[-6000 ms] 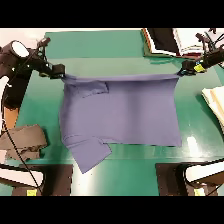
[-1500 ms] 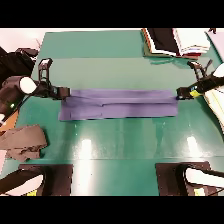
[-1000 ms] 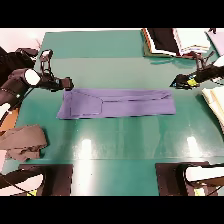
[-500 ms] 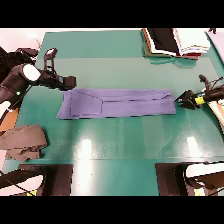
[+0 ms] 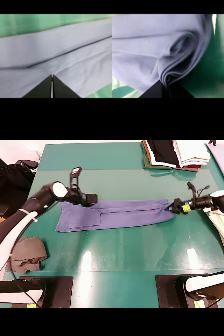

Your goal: Fold the shirts.

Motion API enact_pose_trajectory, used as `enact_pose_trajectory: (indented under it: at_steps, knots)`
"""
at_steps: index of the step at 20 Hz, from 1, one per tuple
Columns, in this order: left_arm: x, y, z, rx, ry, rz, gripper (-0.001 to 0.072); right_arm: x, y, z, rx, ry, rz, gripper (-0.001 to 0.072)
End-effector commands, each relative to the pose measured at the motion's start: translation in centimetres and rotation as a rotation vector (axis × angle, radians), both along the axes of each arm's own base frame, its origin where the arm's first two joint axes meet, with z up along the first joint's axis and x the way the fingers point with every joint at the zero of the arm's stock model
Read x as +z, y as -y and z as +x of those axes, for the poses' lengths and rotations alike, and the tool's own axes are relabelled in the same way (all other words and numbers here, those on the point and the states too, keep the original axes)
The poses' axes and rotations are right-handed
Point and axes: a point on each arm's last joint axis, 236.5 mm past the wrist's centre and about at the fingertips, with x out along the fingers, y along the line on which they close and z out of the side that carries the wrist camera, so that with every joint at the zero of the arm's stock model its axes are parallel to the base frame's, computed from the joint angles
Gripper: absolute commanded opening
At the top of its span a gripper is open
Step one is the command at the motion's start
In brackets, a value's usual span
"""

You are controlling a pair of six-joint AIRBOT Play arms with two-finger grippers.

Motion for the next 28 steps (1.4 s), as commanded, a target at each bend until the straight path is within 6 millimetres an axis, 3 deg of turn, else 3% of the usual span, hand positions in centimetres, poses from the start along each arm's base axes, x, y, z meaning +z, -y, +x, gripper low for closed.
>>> enact_pose_trajectory:
  at_steps: [1, 5, 9, 11, 15, 18, 20, 22, 25, 28]
  knots:
    - [-2.1, 4.7, 0.7, -0.055, -0.018, -0.035, 0.0025, 6.9, -2.9, 1.3, 0.113, 0.161, -0.026, 0.0015]
    - [-4.7, 9.0, 0.7, -0.136, -0.051, -0.022, 0.0025, 16.6, -7.3, 1.7, 0.192, 0.36, -0.064, 0.0015]
    - [-7.1, 10.2, -0.2, -0.187, -0.1, 0.004, 0.0025, 23.0, -12.0, 0.7, 0.265, 0.495, -0.062, 0.0015]
    - [-8.0, 10.0, -0.8, -0.2, -0.127, 0.022, 0.0025, 24.9, -13.9, 0.1, 0.301, 0.536, -0.055, 0.0015]
    - [-8.4, 9.6, -1.3, -0.217, -0.143, 0.046, 0.0025, 26.7, -17.1, -0.8, 0.363, 0.587, -0.039, 0.0015]
    - [-7.6, 8.9, -0.9, -0.221, -0.157, 0.049, 0.0025, 27.5, -19.2, -1.6, 0.402, 0.613, -0.024, 0.0015]
    - [-4.8, 7.1, 0.8, -0.2, -0.123, 0.042, 0.0025, 27.5, -20.7, -2.1, 0.427, 0.62, -0.012, 0.0015]
    - [-0.6, 3.5, 3.0, -0.149, -0.04, 0.057, 0.0025, 27.3, -23.0, -2.7, 0.462, 0.625, 0.014, 0.0015]
    - [7.1, -5.1, 5.4, -0.044, 0.107, 0.135, 0.0025, 25.5, -28.3, -3.6, 0.535, 0.609, 0.057, 0.0015]
    - [15.6, -14.2, 5.1, 0.087, 0.269, 0.214, 0.0025, 23.2, -36.9, -4.9, 0.618, 0.626, 0.189, 0.0015]
